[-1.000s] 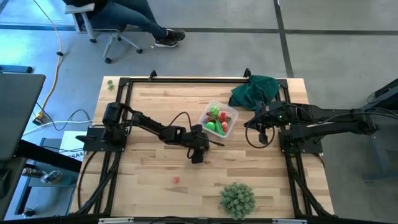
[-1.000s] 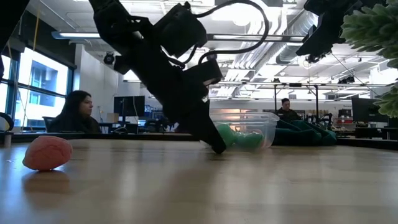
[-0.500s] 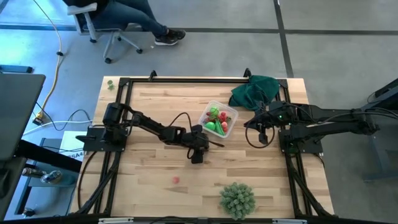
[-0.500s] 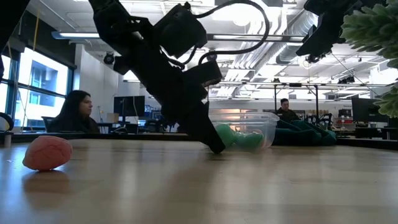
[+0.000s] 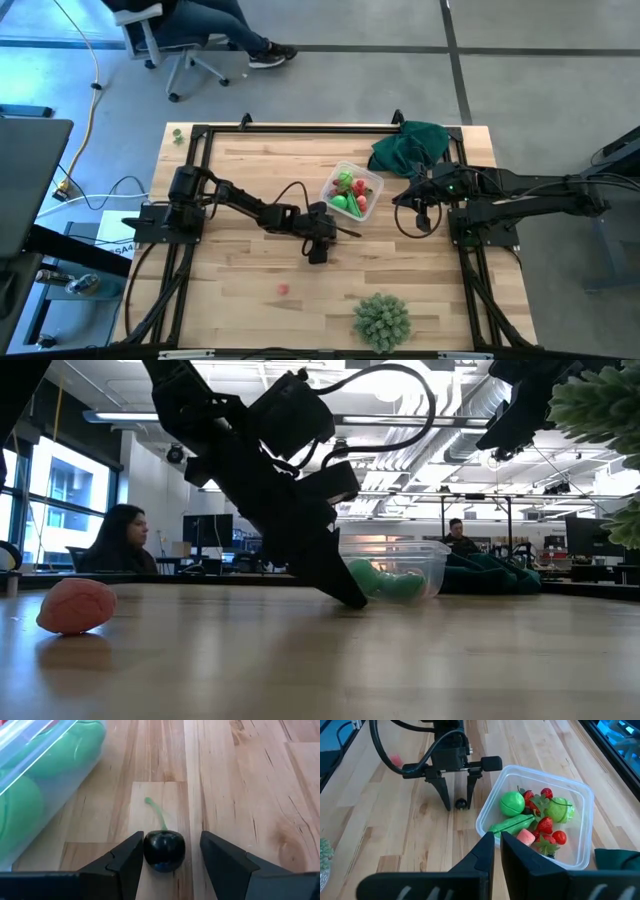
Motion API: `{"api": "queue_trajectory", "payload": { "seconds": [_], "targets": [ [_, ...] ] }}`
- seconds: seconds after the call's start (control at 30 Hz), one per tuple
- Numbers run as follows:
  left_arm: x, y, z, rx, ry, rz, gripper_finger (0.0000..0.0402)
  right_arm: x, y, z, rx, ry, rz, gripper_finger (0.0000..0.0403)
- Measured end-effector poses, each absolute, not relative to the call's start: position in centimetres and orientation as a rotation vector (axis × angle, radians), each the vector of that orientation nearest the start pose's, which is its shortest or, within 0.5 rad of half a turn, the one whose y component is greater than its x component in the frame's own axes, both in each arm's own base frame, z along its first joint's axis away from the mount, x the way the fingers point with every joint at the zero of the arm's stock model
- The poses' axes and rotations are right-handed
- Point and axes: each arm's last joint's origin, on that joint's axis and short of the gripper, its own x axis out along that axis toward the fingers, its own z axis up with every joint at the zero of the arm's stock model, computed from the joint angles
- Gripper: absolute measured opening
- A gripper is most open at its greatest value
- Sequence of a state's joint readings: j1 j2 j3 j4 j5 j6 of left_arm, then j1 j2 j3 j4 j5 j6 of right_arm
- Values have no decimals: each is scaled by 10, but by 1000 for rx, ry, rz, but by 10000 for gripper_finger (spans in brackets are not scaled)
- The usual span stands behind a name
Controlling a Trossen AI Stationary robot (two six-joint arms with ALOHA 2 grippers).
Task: Pick and placing Produce into tupperware
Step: Put the black cherry into the transparent bin
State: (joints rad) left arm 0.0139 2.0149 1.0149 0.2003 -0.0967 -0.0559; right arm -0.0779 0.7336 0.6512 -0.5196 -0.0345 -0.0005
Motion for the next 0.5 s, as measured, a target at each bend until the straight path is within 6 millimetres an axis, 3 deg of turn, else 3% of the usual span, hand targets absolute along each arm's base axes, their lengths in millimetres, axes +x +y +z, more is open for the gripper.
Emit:
{"api": "queue_trajectory", "payload": {
  "seconds": [0.13,0.37,0.5],
  "targets": [
    [384,8,99,-18,787,125,173,152,-11,265,34,601,-42,24],
    [385,8,99,-19,771,121,104,152,-11,265,33,601,-42,24],
    [385,8,99,-19,769,121,93,152,-11,265,33,601,-42,24]
  ]
}}
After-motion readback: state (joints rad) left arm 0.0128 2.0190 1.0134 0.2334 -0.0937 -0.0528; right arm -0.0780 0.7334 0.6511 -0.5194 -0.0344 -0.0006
